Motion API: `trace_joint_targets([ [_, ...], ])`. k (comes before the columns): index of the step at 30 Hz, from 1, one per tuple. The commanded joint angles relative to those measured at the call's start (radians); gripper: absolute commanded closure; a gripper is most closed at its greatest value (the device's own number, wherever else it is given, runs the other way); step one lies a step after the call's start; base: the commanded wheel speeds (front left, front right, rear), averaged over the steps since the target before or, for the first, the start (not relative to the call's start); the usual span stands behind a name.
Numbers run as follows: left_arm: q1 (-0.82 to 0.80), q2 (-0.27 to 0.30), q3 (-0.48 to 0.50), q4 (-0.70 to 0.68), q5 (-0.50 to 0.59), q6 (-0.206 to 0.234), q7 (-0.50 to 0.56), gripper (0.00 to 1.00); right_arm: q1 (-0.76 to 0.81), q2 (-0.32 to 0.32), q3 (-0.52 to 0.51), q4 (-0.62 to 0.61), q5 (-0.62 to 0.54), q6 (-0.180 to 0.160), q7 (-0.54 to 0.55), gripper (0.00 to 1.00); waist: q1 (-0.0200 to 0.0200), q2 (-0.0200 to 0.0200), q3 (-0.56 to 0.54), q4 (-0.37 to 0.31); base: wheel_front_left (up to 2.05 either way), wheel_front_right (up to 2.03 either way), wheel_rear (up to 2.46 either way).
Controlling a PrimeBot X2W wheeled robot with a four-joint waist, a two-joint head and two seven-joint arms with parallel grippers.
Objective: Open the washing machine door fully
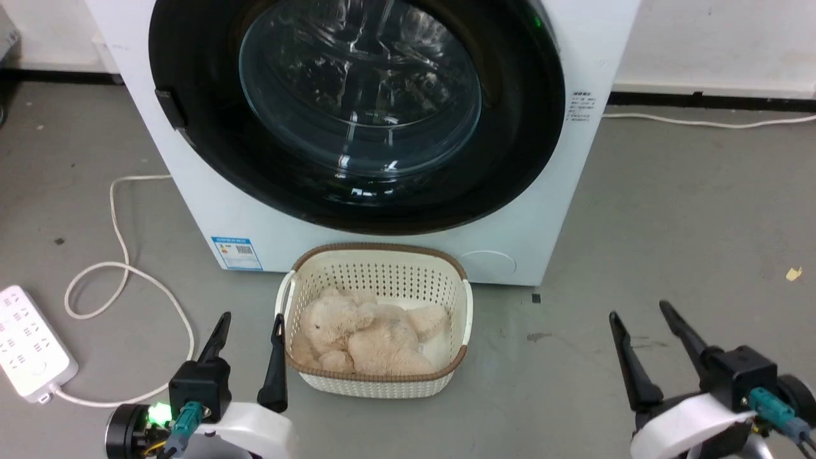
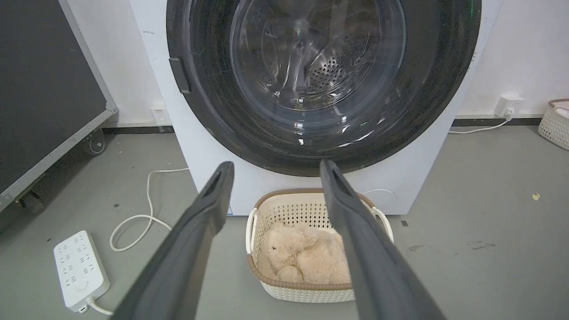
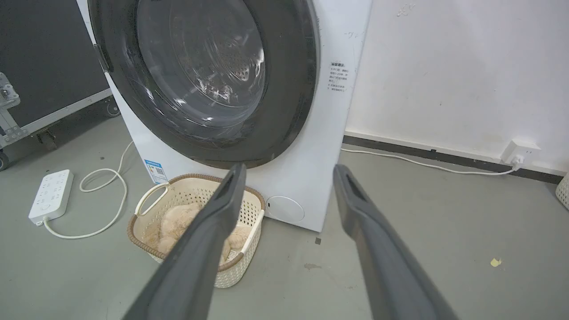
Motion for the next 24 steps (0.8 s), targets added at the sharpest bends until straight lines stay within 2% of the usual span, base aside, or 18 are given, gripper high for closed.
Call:
trace_joint_targets([
  [1, -0.020, 0.000, -0.005, -0.008, -0.003, 0.006, -0.012, 0.00, -0.031, 0.001, -0.004, -0.006, 0.005, 0.000, -0.013, 0.00, 0.0000, -0.0001, 0.014, 0.004, 0.00, 0.00, 0.00],
  [20, -0.060, 0.000, -0.017, -0.020, -0.007, 0.004, -0.050, 0.00, -0.198, -0.006, -0.045, -0.022, 0.045, 0.000, 0.010, 0.00, 0.0000, -0.0001, 0.095, 0.029, 0.00, 0.00, 0.00],
  [21, -0.062, 0.000, -0.018, -0.020, -0.007, 0.004, -0.052, 0.00, -0.210, -0.006, -0.052, -0.021, 0.057, 0.000, 0.015, 0.05, 0.0000, -0.0001, 0.099, 0.031, 0.00, 0.00, 0.00],
  [22, -0.063, 0.000, -0.020, -0.020, -0.007, 0.004, -0.054, 0.00, -0.222, -0.005, -0.058, -0.020, 0.069, 0.000, 0.020, 0.74, 0.0000, -0.0001, 0.102, 0.032, 0.00, 0.00, 0.00],
  [23, -0.064, 0.000, -0.021, -0.020, -0.008, 0.004, -0.056, 0.00, -0.235, -0.005, -0.065, -0.019, 0.081, 0.000, 0.026, 1.00, 0.0000, -0.0001, 0.105, 0.034, 0.00, 0.00, 0.00],
  [24, -0.066, 0.000, -0.022, -0.021, -0.008, 0.004, -0.058, 0.00, -0.248, -0.004, -0.072, -0.017, 0.094, 0.000, 0.032, 1.00, 0.0000, -0.0001, 0.108, 0.035, 0.00, 0.00, 0.00],
])
